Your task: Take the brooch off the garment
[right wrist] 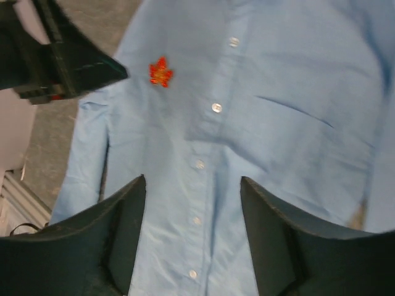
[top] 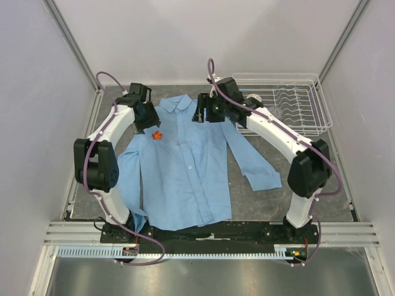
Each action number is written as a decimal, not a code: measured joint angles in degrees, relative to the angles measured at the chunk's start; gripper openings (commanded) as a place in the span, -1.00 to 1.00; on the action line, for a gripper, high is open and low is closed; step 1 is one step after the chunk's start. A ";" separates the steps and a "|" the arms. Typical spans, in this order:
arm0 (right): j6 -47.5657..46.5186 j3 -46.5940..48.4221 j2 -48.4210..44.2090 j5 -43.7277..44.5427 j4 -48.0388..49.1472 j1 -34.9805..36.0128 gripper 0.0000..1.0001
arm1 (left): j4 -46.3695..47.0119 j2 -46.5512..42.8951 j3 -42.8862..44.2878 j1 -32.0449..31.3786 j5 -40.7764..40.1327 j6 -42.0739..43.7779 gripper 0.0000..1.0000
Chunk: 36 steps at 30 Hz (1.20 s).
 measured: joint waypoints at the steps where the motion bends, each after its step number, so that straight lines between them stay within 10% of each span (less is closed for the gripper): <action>1: 1.01 1.29 1.92 -0.76 1.77 0.83 0.19 | -0.17 0.94 0.70 -0.37 -0.61 0.04 0.40; 11: 7.89 11.15 20.06 -5.70 14.29 4.70 -0.51 | -1.05 11.50 7.52 -2.89 -3.30 2.03 0.01; 19: 11.72 16.83 29.62 -8.44 18.95 4.76 -0.46 | -2.45 18.91 14.10 -3.23 -5.92 2.67 0.31; 36: 15.37 18.18 34.75 -10.23 21.99 6.23 -0.52 | -6.58 22.21 17.14 -5.03 -10.71 -2.54 0.15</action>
